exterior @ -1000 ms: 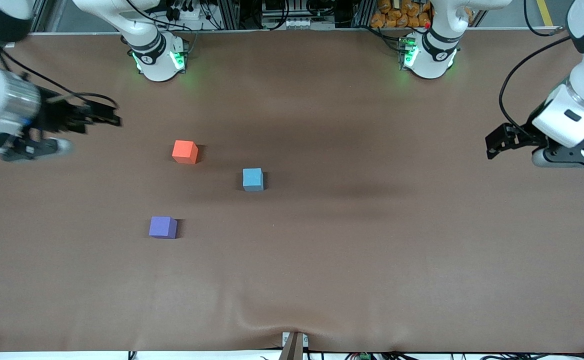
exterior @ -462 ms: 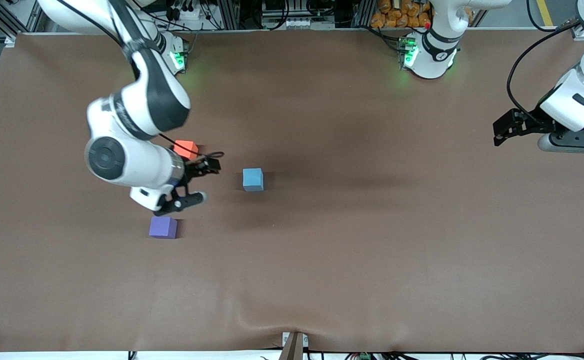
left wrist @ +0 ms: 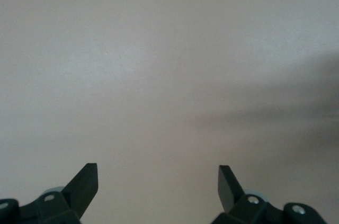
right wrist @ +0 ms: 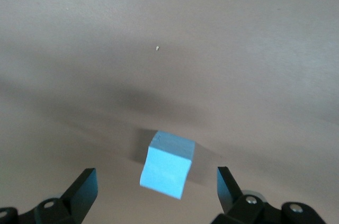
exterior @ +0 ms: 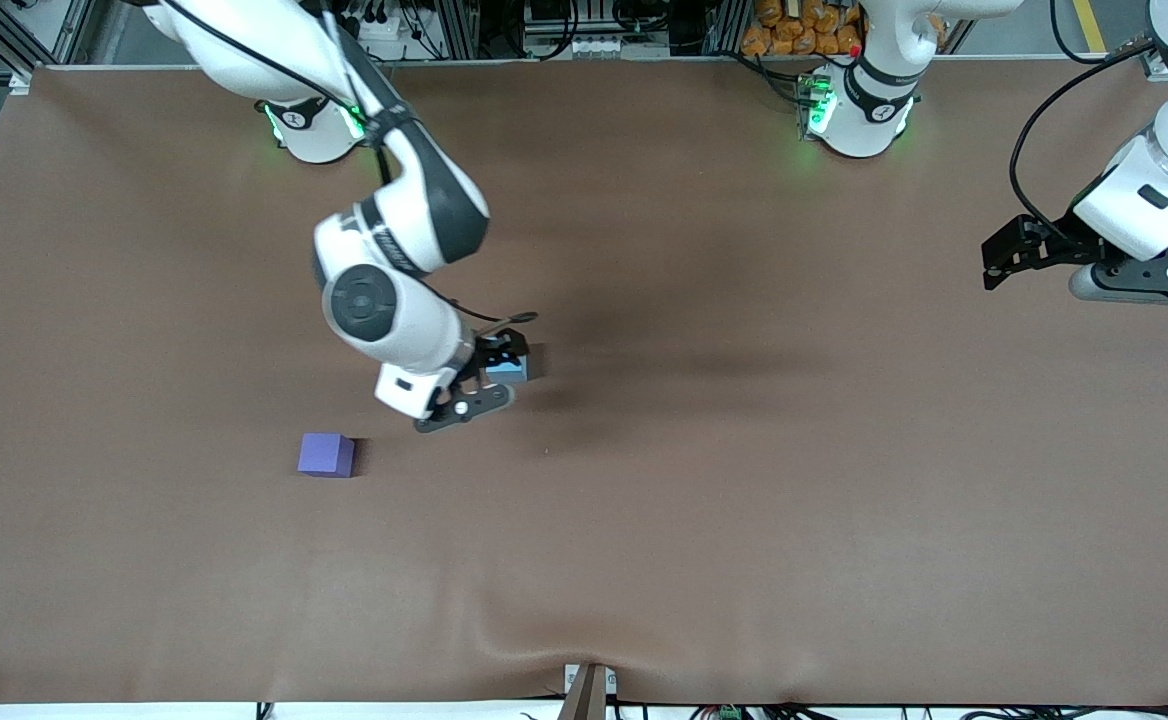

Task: Place blue block between orange and purple blocks
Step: 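Reach the right gripper to the light-blue cube and grasp it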

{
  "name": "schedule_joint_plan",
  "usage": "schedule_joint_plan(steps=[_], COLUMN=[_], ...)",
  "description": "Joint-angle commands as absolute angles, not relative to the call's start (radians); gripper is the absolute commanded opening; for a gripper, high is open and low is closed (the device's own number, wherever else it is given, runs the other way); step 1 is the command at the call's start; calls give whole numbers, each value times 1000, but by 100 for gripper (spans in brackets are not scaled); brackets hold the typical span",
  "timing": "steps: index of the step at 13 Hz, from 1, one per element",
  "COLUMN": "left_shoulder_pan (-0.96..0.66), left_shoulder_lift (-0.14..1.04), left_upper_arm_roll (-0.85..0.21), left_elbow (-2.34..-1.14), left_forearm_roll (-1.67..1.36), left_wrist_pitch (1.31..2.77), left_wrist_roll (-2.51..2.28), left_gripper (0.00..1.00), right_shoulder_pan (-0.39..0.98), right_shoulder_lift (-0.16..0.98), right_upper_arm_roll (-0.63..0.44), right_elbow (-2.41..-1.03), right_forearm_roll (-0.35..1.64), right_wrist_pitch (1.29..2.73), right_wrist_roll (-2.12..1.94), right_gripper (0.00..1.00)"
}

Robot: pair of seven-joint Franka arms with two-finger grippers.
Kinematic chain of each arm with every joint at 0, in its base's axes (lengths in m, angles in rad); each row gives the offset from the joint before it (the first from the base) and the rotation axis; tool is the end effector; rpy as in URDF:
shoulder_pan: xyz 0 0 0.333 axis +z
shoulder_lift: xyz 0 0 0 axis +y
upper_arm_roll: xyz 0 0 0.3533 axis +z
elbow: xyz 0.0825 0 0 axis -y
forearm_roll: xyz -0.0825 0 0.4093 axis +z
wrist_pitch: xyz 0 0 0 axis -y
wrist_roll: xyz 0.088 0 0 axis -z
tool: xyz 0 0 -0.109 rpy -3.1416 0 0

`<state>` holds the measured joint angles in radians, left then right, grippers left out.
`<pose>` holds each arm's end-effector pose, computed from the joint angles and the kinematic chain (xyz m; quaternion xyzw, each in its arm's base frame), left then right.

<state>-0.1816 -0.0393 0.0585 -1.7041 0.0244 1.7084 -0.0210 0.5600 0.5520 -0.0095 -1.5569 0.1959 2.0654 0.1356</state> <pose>0.5725 -0.0678 0.6279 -0.9983 0.0524 -0.0225 0.0094 0.6186 0.3933 0.3398 -0.9837 -0.1584 0.0481 0.0705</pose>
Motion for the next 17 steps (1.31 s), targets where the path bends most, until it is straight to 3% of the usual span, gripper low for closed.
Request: schedule_joint_plan(steps=[1, 6, 9, 14, 17], left_shoulder_pan=[-178, -175, -166, -147, -11], left_shoulder_lift=[-31, -17, -17, -2, -3], left_upper_arm_roll=[55, 57, 63, 55, -90], left_elbow=[-1683, -1669, -1660, -1628, -1618], left_forearm_roll=[11, 12, 18, 12, 12], left_wrist_pitch=[1712, 1712, 1712, 1712, 1712], left_wrist_roll=[-3, -3, -5, 5, 6], left_gripper=[100, 100, 100, 100, 100], right_shoulder_pan=[612, 650, 643, 641, 649], right_shoulder_lift=[610, 646, 646, 649, 647], right_upper_arm_roll=[-21, -23, -21, -18, -18], right_elbow=[-1546, -1565, -1585, -1620, -1695], right_forearm_roll=[70, -75, -68, 69, 71], right_wrist_pitch=[2120, 2117, 2050, 2103, 2181], right_wrist_roll=[213, 276, 296, 457, 456], right_gripper=[100, 100, 100, 100, 100])
